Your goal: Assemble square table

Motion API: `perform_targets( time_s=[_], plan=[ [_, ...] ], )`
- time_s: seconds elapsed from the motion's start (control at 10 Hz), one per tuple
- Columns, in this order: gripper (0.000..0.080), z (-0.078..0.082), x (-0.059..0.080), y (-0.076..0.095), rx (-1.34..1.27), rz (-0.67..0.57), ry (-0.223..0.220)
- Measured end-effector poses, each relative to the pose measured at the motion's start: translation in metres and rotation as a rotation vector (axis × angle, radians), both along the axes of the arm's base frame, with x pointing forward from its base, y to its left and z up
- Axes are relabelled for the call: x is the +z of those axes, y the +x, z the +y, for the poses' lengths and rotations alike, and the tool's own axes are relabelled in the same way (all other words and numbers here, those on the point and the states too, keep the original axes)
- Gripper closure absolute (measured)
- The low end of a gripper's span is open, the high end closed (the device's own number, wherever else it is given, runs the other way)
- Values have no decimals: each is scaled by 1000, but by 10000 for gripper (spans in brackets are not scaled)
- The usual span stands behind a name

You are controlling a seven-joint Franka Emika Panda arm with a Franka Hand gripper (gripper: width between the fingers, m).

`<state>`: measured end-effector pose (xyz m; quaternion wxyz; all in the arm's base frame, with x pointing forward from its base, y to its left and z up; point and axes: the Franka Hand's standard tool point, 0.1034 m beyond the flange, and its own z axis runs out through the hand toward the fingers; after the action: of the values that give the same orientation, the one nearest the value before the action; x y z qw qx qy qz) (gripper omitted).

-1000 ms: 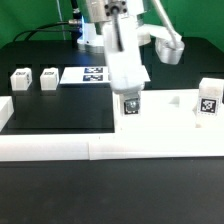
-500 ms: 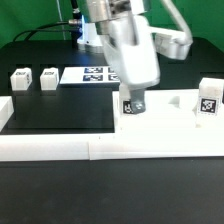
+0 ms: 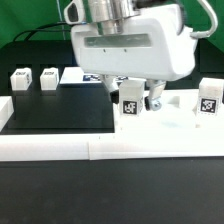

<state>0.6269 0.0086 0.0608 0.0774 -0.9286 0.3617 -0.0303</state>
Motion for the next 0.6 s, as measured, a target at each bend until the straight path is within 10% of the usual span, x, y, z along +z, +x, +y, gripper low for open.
perform_targets(
  time_s=[0.2, 0.6],
  plan=[
    [151, 6, 1, 0, 339, -4, -70],
    [263, 5, -1, -2, 300, 8, -64]
  ],
)
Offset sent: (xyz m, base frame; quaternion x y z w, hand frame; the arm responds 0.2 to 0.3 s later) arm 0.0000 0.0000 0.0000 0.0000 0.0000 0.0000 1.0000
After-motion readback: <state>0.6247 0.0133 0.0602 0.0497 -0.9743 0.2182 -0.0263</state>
